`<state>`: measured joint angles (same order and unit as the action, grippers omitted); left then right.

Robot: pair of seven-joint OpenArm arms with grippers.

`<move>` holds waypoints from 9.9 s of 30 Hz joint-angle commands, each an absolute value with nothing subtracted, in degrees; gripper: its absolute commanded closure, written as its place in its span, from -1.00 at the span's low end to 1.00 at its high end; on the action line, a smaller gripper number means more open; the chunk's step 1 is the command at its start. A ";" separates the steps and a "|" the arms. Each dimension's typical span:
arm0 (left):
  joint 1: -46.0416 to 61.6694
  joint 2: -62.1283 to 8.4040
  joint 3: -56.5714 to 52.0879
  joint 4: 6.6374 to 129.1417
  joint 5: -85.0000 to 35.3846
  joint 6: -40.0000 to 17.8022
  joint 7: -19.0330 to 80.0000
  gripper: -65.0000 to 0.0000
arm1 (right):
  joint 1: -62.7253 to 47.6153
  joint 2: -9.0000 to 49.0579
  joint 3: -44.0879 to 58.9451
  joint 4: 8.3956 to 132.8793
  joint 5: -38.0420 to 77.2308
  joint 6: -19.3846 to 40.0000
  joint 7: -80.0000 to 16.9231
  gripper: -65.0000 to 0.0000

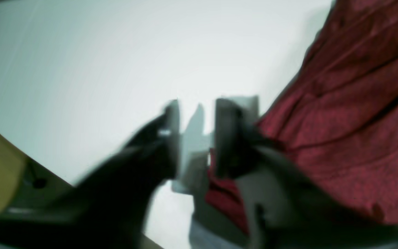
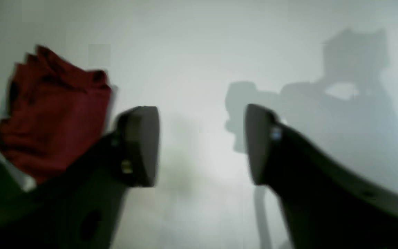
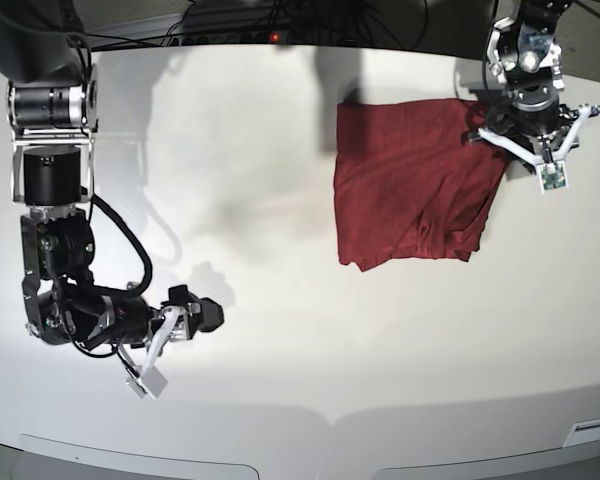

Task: Fold the T-shirt properly
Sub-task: 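Move the right gripper to the red square's edge and grasp it, then pull the grasped edge with the right gripper while the left gripper holds, then tuck and straighten the red square's edge with the right gripper, then release the shirt and lift both grippers away from the square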

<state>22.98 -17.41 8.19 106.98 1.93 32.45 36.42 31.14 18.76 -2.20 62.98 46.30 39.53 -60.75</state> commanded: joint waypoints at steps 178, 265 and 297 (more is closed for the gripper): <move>12.03 -8.12 7.97 89.76 -6.90 9.19 22.17 1.00 | 14.20 3.31 -7.90 79.75 39.46 40.00 -63.81 0.14; 12.03 -8.12 7.97 89.76 -6.87 9.17 22.20 1.00 | 20.78 1.54 -10.52 72.16 43.72 40.00 -73.63 0.79; 12.05 -8.12 7.97 89.76 -7.11 9.19 22.65 1.00 | 27.16 1.74 -10.52 72.14 22.04 40.00 -56.71 0.38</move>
<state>12.38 -7.92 7.97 88.86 -7.35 9.17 23.14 25.36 1.76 -10.61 71.09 21.04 39.72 -57.60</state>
